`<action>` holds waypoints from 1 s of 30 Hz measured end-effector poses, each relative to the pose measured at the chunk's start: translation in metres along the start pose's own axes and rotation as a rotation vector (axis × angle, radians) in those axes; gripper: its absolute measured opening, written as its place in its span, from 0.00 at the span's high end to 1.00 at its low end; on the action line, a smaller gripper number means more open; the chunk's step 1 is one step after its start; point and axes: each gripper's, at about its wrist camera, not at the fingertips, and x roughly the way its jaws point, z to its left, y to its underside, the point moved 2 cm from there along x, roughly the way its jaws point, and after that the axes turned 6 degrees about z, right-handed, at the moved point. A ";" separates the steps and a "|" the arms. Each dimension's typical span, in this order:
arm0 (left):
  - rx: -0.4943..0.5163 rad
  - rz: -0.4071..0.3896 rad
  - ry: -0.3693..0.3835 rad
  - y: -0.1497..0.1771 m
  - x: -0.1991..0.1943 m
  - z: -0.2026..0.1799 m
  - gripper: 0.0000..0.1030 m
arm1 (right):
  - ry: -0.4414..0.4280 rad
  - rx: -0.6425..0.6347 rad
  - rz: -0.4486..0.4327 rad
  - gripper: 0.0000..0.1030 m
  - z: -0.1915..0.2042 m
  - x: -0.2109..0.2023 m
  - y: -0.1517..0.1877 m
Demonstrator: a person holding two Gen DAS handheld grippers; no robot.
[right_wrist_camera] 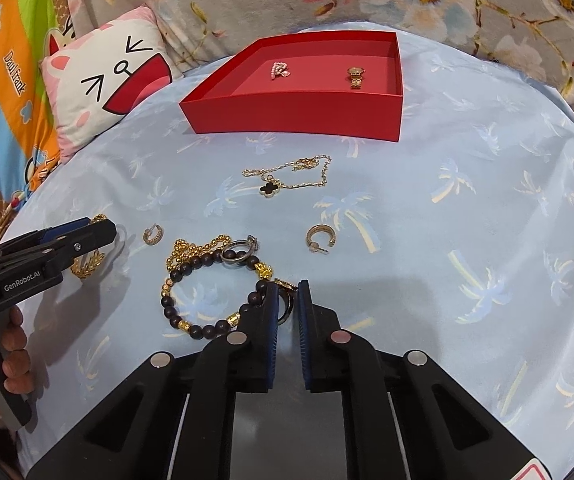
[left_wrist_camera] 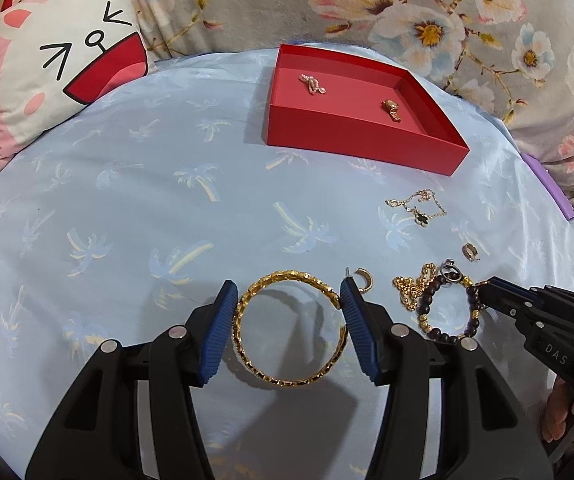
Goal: Organize jewelry
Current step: 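Carry the bangle and ring into the red box and open both tools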
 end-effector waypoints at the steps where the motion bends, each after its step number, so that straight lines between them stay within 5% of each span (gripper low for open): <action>1: 0.000 0.000 0.002 0.000 0.000 0.000 0.50 | 0.001 0.000 -0.003 0.92 0.000 -0.001 0.000; 11: 0.030 -0.011 0.048 -0.014 -0.014 -0.008 0.50 | -0.022 -0.003 -0.085 0.92 -0.003 -0.032 -0.018; 19: 0.117 -0.111 0.082 -0.094 -0.032 -0.028 0.50 | -0.021 0.009 -0.207 0.92 -0.029 -0.056 -0.101; 30: 0.133 -0.092 0.053 -0.189 0.057 -0.051 0.50 | 0.005 0.069 -0.173 0.92 -0.056 0.020 -0.183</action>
